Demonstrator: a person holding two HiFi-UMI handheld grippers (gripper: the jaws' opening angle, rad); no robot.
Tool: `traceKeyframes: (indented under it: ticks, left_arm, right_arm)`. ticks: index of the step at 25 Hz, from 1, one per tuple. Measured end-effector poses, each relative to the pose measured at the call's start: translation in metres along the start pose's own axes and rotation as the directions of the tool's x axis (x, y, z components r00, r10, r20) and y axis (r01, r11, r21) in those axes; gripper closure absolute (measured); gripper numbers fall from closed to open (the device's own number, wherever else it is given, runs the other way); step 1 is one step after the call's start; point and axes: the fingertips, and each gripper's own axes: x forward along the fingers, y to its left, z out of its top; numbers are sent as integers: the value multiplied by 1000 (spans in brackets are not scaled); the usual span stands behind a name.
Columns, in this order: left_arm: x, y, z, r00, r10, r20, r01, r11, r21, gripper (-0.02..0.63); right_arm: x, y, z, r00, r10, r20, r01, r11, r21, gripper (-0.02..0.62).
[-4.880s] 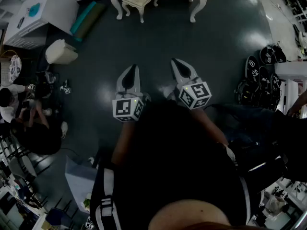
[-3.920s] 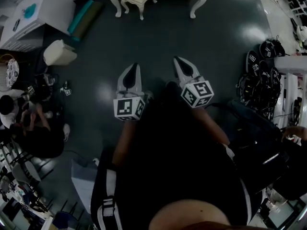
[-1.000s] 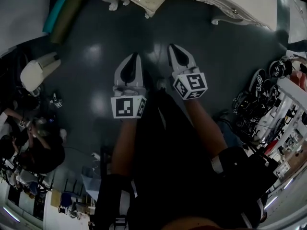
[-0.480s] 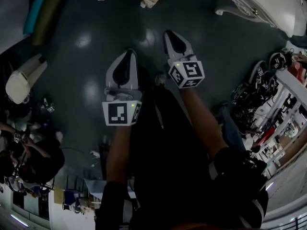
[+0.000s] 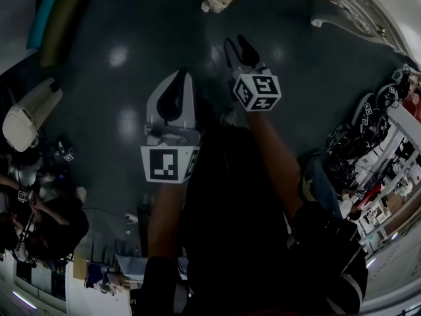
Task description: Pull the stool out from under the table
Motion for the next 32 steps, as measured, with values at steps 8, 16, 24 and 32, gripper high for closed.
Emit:
traceKeyframes:
  ticks: [8, 16, 24, 32]
  left_arm:
    - [21, 19, -41, 1000, -5, 27, 5, 1000, 15, 597]
    - [36, 42, -69, 999, -19, 40, 19, 1000, 10, 597]
    - [38, 55, -91, 999, -26, 29, 26, 1000, 12, 597]
    - [31, 62, -98, 1000, -29, 4, 29, 1000, 12, 597]
  right_arm:
    - [64, -32, -43, 1000, -29, -4, 29, 999, -19, 377]
    - [124, -53, -70, 998, -57, -14, 56, 998, -17, 325]
    - [166, -74, -83, 997, -81, -17, 80, 996, -29, 271]
    - [192, -80, -79, 995, -97, -18, 95, 994, -55, 258]
